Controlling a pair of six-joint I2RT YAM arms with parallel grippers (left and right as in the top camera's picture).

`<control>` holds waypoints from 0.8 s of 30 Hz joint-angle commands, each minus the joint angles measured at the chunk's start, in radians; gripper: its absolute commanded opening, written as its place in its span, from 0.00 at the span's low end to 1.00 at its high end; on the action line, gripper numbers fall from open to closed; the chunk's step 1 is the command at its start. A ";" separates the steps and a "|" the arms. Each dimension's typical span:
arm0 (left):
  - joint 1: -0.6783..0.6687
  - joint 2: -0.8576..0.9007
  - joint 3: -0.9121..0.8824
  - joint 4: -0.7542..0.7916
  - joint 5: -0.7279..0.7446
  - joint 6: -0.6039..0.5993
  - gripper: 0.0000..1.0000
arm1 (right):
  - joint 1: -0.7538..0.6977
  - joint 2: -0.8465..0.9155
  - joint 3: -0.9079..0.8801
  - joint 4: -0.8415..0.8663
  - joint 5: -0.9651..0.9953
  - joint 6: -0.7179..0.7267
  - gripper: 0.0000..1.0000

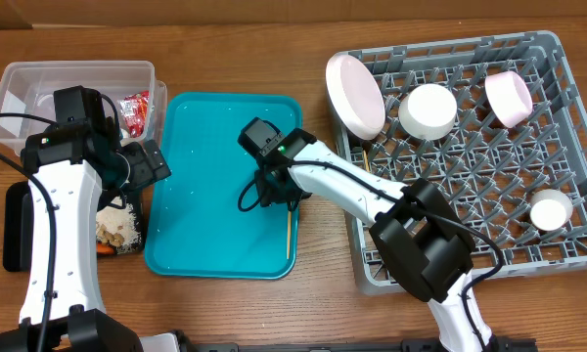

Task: Sort waste into correct bins and load items into the dishwasher
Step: 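Return the right gripper to the teal tray and grasp the second chopstick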

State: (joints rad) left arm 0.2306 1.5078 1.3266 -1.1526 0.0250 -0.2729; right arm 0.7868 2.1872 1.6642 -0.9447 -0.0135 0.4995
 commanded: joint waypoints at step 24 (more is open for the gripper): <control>-0.002 0.008 0.004 0.001 -0.007 0.015 1.00 | 0.024 0.033 -0.042 -0.010 -0.013 0.056 0.13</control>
State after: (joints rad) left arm 0.2306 1.5078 1.3266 -1.1526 0.0250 -0.2729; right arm 0.8055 2.1876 1.6318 -0.9577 -0.0002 0.5476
